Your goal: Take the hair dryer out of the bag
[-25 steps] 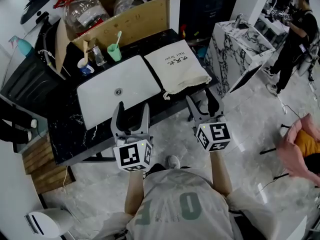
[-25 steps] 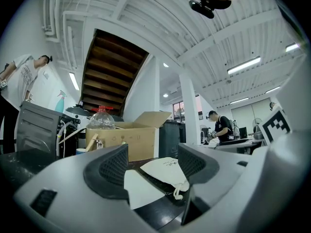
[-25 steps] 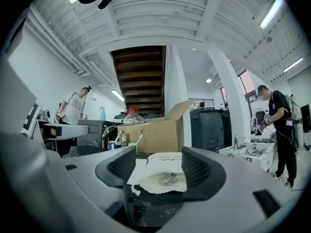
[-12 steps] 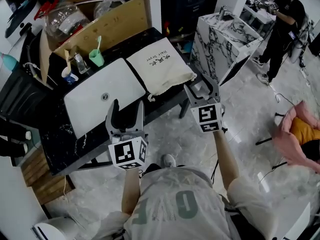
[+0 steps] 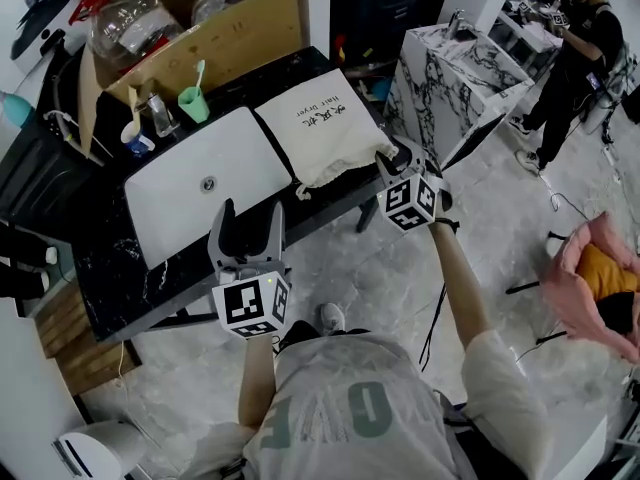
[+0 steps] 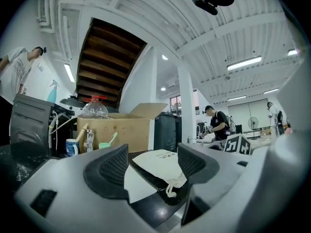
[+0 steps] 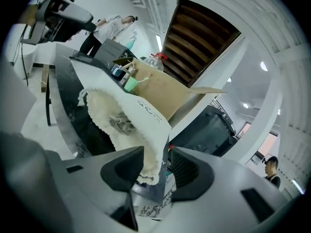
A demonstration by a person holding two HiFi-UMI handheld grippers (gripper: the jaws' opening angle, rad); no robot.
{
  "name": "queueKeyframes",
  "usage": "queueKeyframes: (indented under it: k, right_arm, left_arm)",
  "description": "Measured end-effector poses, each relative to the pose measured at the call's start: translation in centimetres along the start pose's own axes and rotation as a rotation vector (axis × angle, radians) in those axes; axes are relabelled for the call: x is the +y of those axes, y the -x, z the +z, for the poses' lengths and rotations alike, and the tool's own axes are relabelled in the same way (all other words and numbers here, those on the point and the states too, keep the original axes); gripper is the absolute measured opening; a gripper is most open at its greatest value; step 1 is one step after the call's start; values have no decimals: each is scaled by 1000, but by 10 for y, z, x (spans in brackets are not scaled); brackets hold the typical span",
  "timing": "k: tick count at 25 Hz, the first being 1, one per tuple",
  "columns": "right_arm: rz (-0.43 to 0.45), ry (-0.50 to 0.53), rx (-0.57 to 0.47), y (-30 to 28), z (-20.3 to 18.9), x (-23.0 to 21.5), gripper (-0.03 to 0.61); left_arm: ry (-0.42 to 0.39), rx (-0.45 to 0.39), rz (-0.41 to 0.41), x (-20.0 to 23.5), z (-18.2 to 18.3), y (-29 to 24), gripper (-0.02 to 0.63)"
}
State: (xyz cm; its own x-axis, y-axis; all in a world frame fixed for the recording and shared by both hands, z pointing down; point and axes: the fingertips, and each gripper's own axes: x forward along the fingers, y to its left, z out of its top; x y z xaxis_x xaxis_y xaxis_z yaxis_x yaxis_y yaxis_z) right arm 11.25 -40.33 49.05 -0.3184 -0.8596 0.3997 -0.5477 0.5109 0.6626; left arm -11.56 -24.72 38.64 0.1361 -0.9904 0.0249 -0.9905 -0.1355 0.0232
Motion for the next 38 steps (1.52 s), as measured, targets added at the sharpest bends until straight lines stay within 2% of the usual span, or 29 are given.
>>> queueKeyframes:
  k: [3,10,18,30,33,38]
  right_arm:
    - [11,37,18,-9,-4,2,140]
    - [19,76,23,-15,0,8,62]
    - [17,103,-23,-1,21,11,44]
    - [30,130,-138,41,83,26,44]
    - [32,136,-158,49,96,31,44]
    - [33,142,-169,54,104,35,44]
  left_arm:
    - [-2,13,1,-1,-3,1,293]
    - [-3,31,8,1,-10,7,293]
    - [4,28,25,4,-10,13,293]
    - [-1,5,31,5,0,31,293]
    - [25,-11,-13,-5,8,30,293]
    - [178,-16,-206,-58,14,-2,293]
